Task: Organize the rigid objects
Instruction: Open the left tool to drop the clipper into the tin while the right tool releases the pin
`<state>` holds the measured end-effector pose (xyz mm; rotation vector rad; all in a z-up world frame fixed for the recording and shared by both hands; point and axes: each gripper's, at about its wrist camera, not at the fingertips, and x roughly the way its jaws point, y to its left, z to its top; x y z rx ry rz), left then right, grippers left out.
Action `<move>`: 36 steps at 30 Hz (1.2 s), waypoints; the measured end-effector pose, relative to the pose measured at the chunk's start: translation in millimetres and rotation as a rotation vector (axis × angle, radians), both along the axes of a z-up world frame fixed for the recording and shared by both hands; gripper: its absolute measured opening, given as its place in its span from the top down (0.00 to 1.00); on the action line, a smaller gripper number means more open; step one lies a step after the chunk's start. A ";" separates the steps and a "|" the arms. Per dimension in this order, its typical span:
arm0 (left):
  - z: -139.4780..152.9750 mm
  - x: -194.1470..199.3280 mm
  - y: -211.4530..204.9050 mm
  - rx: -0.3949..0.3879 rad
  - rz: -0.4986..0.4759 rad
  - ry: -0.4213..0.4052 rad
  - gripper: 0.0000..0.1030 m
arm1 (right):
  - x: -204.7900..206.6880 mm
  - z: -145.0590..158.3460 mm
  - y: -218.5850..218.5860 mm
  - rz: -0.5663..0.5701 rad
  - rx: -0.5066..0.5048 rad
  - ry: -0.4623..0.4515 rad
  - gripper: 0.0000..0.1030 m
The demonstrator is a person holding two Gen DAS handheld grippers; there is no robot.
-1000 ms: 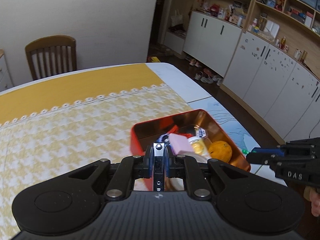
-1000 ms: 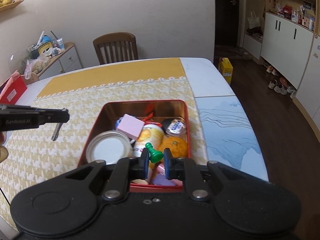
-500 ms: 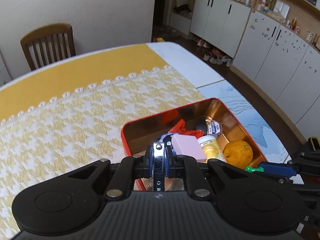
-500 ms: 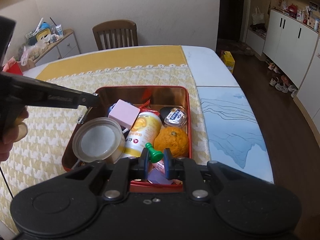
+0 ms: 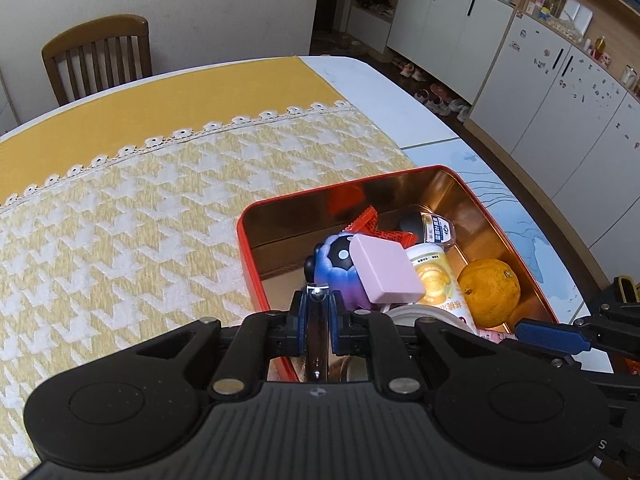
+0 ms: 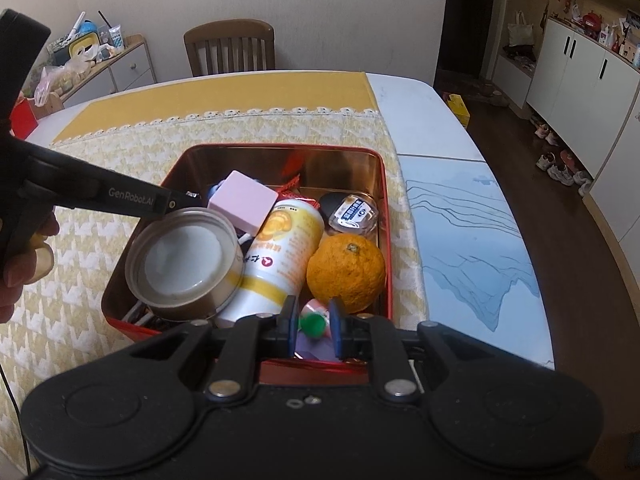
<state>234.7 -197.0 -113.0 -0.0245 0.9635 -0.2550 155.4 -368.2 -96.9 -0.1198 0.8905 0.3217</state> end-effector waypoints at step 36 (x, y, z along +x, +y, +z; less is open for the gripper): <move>57.9 -93.5 3.3 -0.015 -0.076 -0.190 0.61 | -37.6 49.6 -11.3 -0.030 0.140 -0.122 0.39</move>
